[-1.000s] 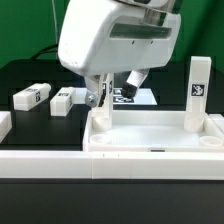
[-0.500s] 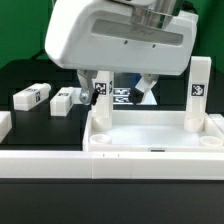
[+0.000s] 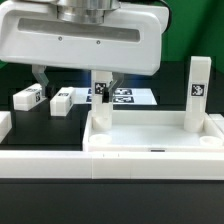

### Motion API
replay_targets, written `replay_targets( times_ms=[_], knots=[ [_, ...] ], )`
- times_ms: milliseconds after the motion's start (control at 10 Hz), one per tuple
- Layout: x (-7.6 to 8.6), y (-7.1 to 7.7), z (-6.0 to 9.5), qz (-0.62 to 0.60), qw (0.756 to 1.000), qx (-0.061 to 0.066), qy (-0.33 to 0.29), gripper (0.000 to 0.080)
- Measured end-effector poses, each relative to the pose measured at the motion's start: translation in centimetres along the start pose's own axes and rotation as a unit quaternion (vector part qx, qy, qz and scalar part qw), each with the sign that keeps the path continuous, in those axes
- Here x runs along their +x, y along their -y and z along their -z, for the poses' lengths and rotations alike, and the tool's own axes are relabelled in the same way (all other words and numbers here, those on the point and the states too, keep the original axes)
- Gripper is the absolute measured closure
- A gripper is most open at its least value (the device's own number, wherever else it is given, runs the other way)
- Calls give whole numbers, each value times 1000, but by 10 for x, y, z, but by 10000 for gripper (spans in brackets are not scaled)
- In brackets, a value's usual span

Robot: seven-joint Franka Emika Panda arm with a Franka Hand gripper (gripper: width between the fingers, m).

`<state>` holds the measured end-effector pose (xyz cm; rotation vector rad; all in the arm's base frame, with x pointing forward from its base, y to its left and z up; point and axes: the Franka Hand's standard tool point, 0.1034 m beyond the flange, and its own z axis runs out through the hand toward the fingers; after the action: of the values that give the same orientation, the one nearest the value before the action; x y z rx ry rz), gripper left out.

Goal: Assemble desk

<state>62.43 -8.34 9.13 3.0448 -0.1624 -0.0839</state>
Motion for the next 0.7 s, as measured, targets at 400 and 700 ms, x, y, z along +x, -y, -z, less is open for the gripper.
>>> replay_targets(
  times_ms=[400,700],
  knots=[
    [0,0,-1,-33,999,1,1,150],
    [-42,-48,-10,4,1000,28,-7,150]
  ],
)
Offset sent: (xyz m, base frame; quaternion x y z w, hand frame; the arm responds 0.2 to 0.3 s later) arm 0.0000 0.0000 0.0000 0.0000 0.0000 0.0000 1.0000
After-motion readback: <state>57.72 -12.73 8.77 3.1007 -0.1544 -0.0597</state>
